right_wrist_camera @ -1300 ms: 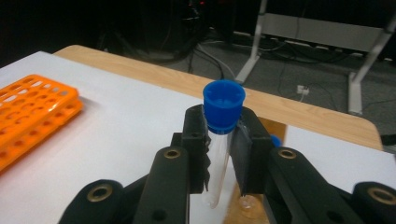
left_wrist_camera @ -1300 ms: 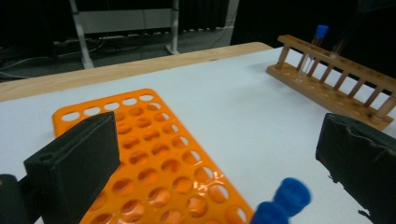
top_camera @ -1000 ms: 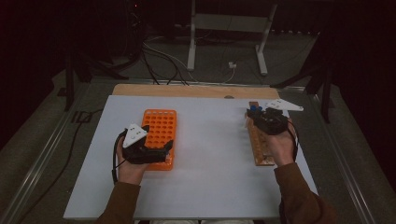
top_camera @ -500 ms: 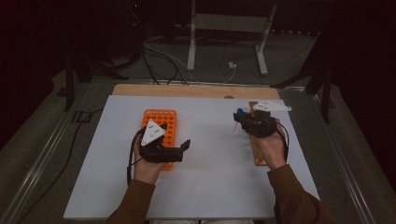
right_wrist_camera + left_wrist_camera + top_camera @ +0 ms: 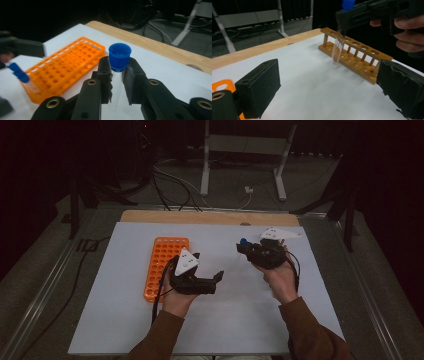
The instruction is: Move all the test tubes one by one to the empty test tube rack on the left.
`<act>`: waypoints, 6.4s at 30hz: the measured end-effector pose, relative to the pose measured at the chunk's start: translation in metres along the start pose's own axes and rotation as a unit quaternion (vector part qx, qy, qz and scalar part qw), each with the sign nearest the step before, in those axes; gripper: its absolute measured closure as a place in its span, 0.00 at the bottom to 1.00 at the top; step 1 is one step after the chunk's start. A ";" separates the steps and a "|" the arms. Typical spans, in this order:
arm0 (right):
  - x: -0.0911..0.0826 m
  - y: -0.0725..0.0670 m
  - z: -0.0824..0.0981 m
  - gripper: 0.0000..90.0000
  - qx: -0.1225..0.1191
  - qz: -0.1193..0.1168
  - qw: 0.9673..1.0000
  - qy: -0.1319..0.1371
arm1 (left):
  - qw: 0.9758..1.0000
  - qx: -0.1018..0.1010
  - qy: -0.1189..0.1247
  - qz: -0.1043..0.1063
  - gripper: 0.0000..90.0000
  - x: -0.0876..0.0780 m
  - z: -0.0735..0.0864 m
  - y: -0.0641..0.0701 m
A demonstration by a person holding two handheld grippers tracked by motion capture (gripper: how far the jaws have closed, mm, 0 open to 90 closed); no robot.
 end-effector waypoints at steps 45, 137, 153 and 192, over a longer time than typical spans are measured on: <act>0.013 -0.039 -0.004 0.45 -0.001 -0.080 0.997 0.007 | 0.999 -0.011 -0.027 -0.015 0.87 0.023 0.002 0.005; -0.050 0.046 0.059 0.00 0.022 0.045 0.998 0.036 | 0.990 -0.066 -0.021 -0.125 0.87 -0.083 0.082 -0.125; -0.055 0.049 0.062 0.00 0.027 0.046 0.998 0.038 | 0.990 -0.068 -0.053 -0.111 0.87 -0.081 0.105 -0.116; -0.052 0.049 0.065 0.00 0.025 0.041 0.998 0.036 | 0.984 -0.002 -0.130 -0.123 0.87 -0.077 0.131 -0.108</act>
Point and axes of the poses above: each handheld gripper's, and its own axes: x roughly forward along the jaws, z roughly out of its underside, y roughly to its right, the point moved 8 cm from there along x, roughly forward along the jaws, and after that the axes turned 8 degrees about -z, right-handed, at the moved point
